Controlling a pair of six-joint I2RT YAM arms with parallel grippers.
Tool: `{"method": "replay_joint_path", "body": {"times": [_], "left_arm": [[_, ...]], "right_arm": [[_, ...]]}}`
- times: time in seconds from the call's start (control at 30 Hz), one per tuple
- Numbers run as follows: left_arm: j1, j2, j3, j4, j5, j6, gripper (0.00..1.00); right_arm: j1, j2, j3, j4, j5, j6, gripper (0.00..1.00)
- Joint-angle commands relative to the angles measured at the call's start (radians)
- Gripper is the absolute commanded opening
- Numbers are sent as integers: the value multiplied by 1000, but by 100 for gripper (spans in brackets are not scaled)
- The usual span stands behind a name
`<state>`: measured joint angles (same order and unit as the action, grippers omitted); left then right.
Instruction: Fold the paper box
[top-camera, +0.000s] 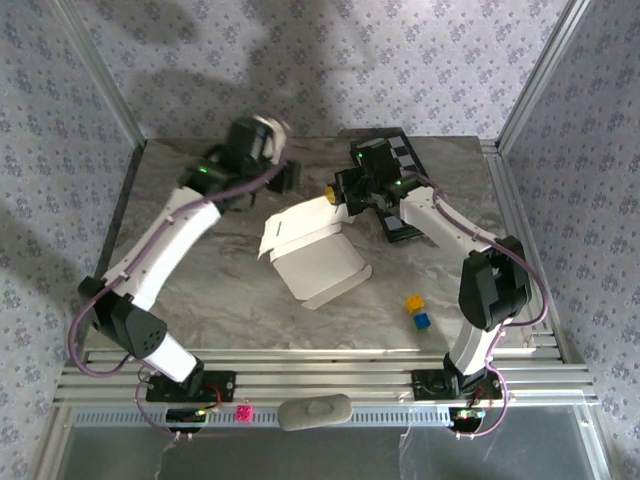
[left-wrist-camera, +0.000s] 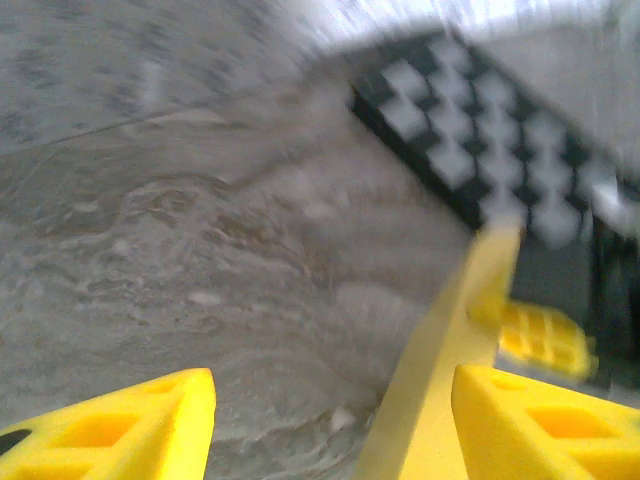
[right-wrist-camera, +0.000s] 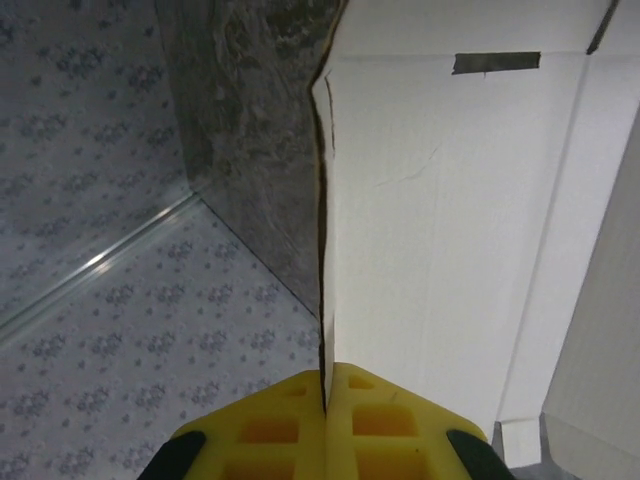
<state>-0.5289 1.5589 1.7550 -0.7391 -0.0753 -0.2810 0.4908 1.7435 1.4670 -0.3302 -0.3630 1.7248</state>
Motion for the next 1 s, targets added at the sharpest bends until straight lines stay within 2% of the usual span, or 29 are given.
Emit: {"method": "replay_joint_path", "body": {"times": [0.0,0.1,0.27,0.4,0.53,0.77,0.97], "left_arm": [[127,-39,85,-109,207,-606,58],[140,-30,62,-93,309,-837,50],[145,-2,50,-216,328,-1058,49],[126,-33,-69,-113,381,-1258,49],[111,-38,-80,-154,360,-1300,49],[106,-32,-146,-63,390,-1354,48],[87,-28,-134,-89,391,-1363,48]], "right_arm": [[-5,-4,28,48,48,37,0],[0,21,57,40,55,36,0],[6,47,90,31,60,33,0],[7,51,92,28,65,27,0],[4,53,90,28,58,19,0],[3,57,97,31,60,12,0],[3,62,99,31,65,7,0]]}}
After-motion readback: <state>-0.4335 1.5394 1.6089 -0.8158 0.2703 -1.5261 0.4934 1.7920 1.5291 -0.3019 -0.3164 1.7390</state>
